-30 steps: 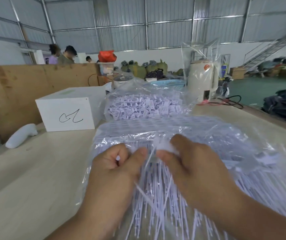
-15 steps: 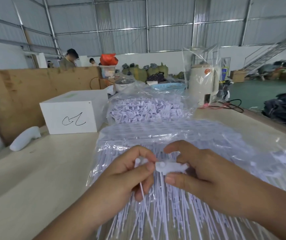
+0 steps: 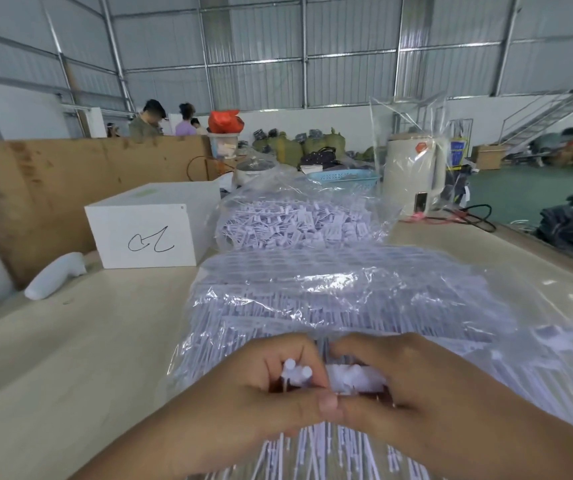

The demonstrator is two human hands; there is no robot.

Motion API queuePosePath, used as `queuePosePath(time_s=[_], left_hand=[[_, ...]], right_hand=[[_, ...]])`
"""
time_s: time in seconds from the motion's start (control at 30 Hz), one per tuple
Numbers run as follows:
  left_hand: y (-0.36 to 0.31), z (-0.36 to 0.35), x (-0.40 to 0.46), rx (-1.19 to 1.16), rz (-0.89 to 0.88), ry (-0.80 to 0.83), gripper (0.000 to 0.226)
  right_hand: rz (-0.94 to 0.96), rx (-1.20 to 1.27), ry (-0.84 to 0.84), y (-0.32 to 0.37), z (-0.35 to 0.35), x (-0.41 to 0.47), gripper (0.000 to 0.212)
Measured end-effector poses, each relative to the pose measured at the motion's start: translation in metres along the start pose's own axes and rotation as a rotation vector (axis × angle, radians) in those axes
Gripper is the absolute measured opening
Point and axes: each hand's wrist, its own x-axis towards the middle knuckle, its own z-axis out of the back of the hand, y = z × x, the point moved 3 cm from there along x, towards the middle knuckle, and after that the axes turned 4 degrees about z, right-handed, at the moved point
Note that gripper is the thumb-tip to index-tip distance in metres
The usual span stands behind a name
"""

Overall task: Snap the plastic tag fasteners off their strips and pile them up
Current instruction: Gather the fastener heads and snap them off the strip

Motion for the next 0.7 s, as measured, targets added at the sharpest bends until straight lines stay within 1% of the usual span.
queuePosePath(time_s=[0.07,0.1,0.13,0.2,0.27,0.33,0.4,0.47,0.5,0.53,0.57,0.6,0.7], left_hand=[[0.000,0.002,0.000,-0.015,0.003,-0.005,0.026],[-0.001,0.002,0.000,-0.018,0.008,-0.029,0.030],[0.001,0.002,0.001,0.002,0.015,-0.089,0.033],[0.004,0.002,0.003,0.080,0.010,-0.298,0.034],[0.006,-0.001,0.004,0.094,-0.014,-0.479,0.031],[0.006,-0.006,0.006,0.046,-0.039,-0.580,0.031],[0.008,-0.010,0.006,-0.009,-0.058,-0.679,0.036],[0.014,-0.005,0.005,-0.095,-0.048,-0.809,0.049],[0.016,0.000,0.004,-0.135,-0.041,-0.845,0.049],[0.017,0.006,0.003,-0.161,-0.035,-0.842,0.048],[0.017,0.009,0.004,-0.159,-0.030,-0.791,0.043],[0.016,0.012,0.004,-0.132,-0.026,-0.717,0.038],[0.011,0.006,0.004,-0.052,0.008,-0.430,0.020]], right_hand=[[-0.023,0.025,0.004,-0.004,0.003,0.000,0.042],[-0.033,0.050,-0.010,-0.006,0.004,-0.001,0.036],[-0.049,0.069,-0.026,-0.008,0.004,-0.001,0.029],[-0.081,0.100,-0.088,-0.009,0.004,0.001,0.021],[-0.117,0.136,-0.172,-0.007,0.001,0.005,0.017],[-0.139,0.148,-0.239,-0.002,-0.004,0.008,0.017],[-0.138,0.154,-0.297,0.005,-0.008,0.010,0.019],[-0.168,0.271,-0.446,0.003,-0.002,0.010,0.024],[-0.195,0.342,-0.525,-0.003,0.004,0.008,0.031],[-0.196,0.380,-0.577,-0.007,0.011,0.005,0.038],[-0.173,0.400,-0.565,-0.011,0.017,0.003,0.042],[-0.135,0.423,-0.506,-0.012,0.019,0.002,0.043],[-0.014,0.523,-0.231,-0.009,0.008,0.001,0.037]])
